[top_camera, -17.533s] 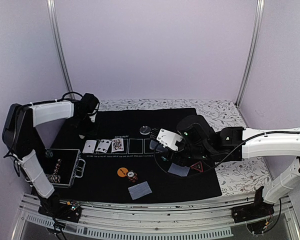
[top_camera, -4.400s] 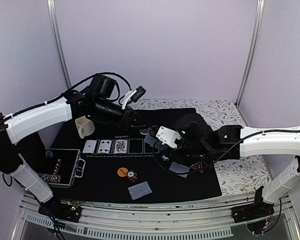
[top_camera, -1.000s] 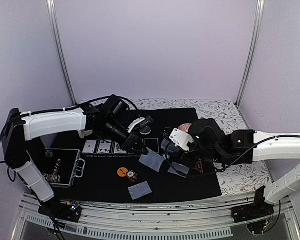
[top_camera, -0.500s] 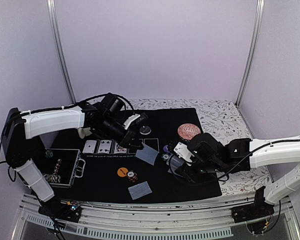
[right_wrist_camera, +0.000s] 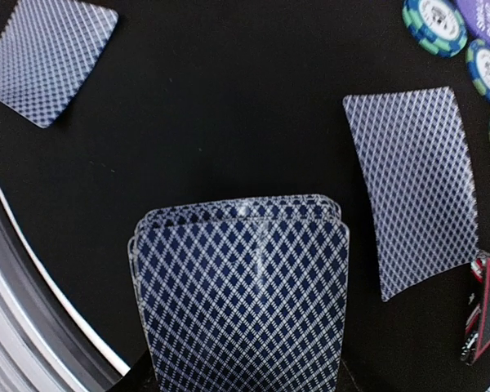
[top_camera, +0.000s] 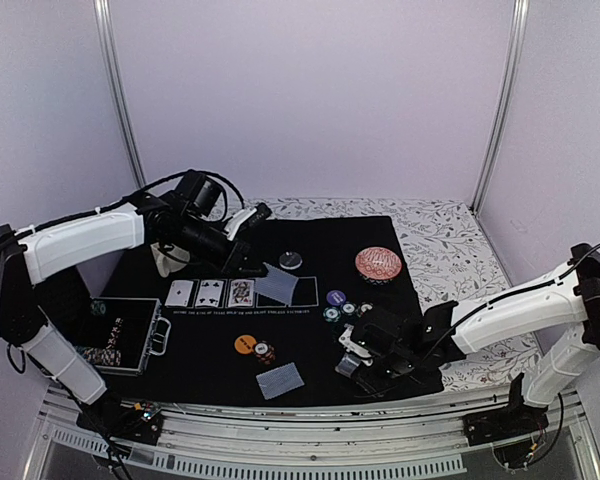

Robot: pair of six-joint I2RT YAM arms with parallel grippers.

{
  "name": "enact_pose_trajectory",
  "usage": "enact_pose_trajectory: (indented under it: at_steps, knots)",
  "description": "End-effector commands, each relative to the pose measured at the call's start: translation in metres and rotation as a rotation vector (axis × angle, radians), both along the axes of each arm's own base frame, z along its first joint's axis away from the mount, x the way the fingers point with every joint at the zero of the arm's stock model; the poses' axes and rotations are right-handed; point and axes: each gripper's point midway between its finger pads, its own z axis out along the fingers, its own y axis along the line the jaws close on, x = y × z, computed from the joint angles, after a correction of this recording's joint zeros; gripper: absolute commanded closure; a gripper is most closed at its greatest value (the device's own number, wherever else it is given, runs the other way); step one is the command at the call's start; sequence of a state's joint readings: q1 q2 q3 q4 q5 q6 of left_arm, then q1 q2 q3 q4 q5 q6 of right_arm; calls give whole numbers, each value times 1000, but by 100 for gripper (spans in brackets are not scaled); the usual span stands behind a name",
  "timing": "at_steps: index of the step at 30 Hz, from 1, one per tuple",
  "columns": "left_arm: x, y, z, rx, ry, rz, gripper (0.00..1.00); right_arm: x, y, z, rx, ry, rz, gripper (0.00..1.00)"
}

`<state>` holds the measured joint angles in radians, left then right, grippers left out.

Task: Distribute texas hold em gaming equipment
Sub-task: Place the face-down deck piles on the poker table mat.

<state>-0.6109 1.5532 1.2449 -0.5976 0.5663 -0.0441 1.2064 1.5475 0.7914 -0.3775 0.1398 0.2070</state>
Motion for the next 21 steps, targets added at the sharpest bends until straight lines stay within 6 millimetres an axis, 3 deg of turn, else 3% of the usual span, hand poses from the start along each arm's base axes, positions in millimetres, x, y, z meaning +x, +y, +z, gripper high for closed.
enact_pose_trajectory:
  at_steps: [1,7,12,14,17,21]
  knots:
    - [6,10,11,5,-40,23,100,-3,8,-17,-20,39,-13,49]
    - [7,14,20,0,-69,36,100,-3,4,-34,-95,69,-31,42]
    - [7,18,24,0,-82,39,100,-4,2,-29,-113,80,-43,10]
    - [8,19,26,0,-89,38,100,-3,4,-21,-107,76,-47,2]
    - [8,21,29,-2,-97,38,100,-2,8,-3,-97,74,-42,1]
    - [9,21,36,-9,-109,38,100,9,21,49,-26,22,-62,1]
